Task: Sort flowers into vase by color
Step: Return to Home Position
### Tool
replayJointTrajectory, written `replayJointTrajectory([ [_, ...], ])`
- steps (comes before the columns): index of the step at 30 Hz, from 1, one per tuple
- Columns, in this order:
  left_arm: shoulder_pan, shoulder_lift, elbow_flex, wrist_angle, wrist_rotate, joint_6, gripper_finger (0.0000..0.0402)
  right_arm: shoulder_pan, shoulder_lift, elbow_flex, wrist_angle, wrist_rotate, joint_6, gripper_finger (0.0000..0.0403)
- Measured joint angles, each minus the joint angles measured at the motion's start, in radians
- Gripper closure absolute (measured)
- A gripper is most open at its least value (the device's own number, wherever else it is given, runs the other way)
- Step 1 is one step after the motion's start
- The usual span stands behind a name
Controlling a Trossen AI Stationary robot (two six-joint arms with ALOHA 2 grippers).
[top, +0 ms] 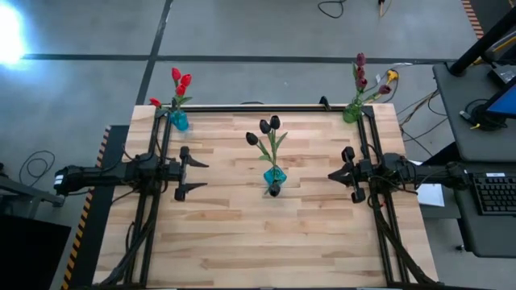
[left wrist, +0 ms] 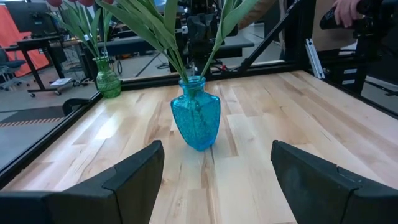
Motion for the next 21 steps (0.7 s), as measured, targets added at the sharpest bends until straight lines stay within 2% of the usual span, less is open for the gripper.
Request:
replayJointTrajectory([
  [6,0.0,0.0,0.001,0.001,0.0,0.0,0.0121,0.026,0.0,0.0,-0.001,0.0,0.0,0.0385],
  [13,0.0,0.001,0.001,0.005,0.0,0.0,0.0121,0.107,0.0,0.0,-0.002,-0.003,0.0,0.0385],
  [21,0.0,0.002,0.002,0.005,0.0,0.0,0.0121,0.103,0.0,0.0,-0.003,-0.002,0.0,0.0385],
])
